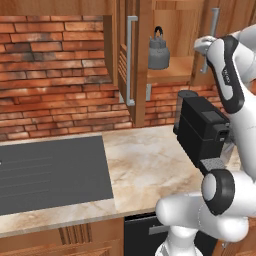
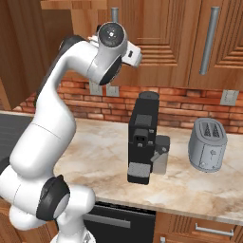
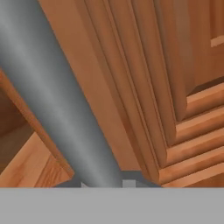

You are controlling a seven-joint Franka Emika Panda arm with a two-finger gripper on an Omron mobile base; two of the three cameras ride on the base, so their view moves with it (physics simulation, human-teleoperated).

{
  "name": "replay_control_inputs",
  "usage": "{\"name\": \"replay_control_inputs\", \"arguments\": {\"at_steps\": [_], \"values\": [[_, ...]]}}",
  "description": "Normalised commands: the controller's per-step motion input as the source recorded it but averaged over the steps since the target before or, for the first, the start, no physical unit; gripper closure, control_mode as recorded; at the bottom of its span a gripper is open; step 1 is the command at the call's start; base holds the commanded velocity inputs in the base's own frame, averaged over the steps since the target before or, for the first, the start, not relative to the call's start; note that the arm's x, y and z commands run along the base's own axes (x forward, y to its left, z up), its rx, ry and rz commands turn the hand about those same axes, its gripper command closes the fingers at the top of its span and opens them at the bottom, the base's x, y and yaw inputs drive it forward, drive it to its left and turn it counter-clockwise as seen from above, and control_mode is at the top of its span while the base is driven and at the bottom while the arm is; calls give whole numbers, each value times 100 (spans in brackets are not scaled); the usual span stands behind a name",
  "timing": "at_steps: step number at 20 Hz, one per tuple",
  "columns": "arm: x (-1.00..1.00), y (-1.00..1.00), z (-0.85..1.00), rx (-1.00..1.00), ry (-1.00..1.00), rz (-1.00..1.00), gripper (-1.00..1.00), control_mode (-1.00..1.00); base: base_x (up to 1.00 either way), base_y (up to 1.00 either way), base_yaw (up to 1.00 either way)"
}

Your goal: Open the cabinet, pick the kettle from the cabinet, and place it in the sink.

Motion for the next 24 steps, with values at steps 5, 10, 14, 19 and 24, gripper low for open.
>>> {"name": "replay_control_inputs", "arguments": {"at_steps": [5, 10, 14, 19, 24], "values": [[-41, -13, -2, 0, -8, 0, 100, -100, 0, 0, 0], [-47, -25, 0, 0, -11, 0, 100, -100, 0, 0, 0], [-52, -43, 0, 0, -7, 1, 100, -100, 0, 0, 0], [-53, -50, 0, 1, -4, 3, 100, -100, 0, 0, 0], [-49, -53, 0, 2, -1, 4, 100, -100, 0, 0, 0]]}}
